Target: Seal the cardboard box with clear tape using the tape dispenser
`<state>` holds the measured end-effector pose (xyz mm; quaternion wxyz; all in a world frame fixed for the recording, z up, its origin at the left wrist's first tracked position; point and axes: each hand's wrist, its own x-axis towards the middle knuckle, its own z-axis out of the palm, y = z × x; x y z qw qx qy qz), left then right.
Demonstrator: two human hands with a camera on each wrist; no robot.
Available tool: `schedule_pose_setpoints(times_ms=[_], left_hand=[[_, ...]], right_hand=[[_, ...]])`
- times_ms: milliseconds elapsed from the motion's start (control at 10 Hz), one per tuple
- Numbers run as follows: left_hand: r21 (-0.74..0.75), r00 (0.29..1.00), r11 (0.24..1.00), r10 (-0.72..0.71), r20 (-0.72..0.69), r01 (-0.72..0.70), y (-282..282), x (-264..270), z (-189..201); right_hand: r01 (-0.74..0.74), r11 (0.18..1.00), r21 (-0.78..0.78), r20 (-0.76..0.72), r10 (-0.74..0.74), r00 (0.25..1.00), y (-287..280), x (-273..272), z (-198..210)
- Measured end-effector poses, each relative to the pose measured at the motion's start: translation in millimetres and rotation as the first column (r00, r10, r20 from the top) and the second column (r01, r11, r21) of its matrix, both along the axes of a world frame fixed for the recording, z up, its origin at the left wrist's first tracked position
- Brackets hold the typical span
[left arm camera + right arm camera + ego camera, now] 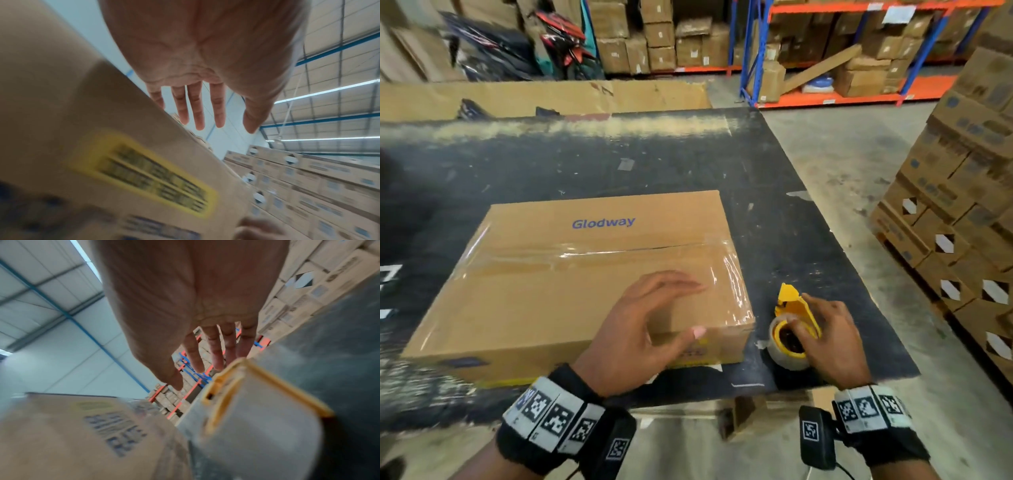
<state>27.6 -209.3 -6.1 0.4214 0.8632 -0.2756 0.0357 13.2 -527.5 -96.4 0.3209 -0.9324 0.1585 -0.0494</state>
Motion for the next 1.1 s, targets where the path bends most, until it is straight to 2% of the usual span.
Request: schedule_pose_setpoints(times_ms=[100,200,300,400,500,600,800,900,1000,1100], left_hand=[[-0.023,0.983,0.985,0.175,0.055,-0.174,59.9,-4.2,-0.7],[0.039,0.929,0.932,0.354,0.106,-0.36,134.3,-5.7,-2.6],[0.249,0.861,0.825,0.472,0.19,-0.507,206.3,-2.7,-8.3],[0.392,0.852,0.761,0.502,0.152,-0.518,250.1,-1.6,-19.6],[0.362,0.873,0.803,0.481,0.072,-0.473,261.4,-3.0,-29.7],[0.355,0.871,0.798,0.475,0.126,-0.487,265.4,0.3,-34.9],[0.322,0.873,0.813,0.471,0.126,-0.485,267.0,1.5,-35.6],[0.191,0.889,0.872,0.458,0.01,-0.451,268.6,0.6,-33.9],[-0.03,0.869,0.873,0.481,-0.112,-0.487,278.0,-4.9,-36.0],[-0.095,0.796,0.791,0.602,-0.06,-0.605,293.0,-28.6,-39.1]], right_hand=[[-0.078,0.995,0.065,0.286,0.057,0.957,40.0,0.6,34.7],[-0.205,0.977,0.06,0.422,0.162,0.892,80.5,2.8,56.8],[-0.294,0.955,-0.037,0.329,0.29,0.899,111.3,6.1,62.4],[-0.264,0.949,-0.173,0.246,0.302,0.921,135.1,7.7,59.3],[-0.204,0.95,-0.238,0.234,0.26,0.937,148.5,8.0,57.1],[-0.167,0.95,-0.262,0.232,0.23,0.945,154.7,7.3,57.0],[-0.132,0.94,-0.315,0.234,0.212,0.949,160.1,3.4,57.7],[-0.145,0.947,-0.288,0.202,0.208,0.957,161.5,3.9,60.6],[-0.129,0.983,-0.132,0.213,0.155,0.965,156.4,-7.5,66.6],[-0.016,1.0,-0.023,0.315,0.022,0.949,145.8,-40.5,70.1]])
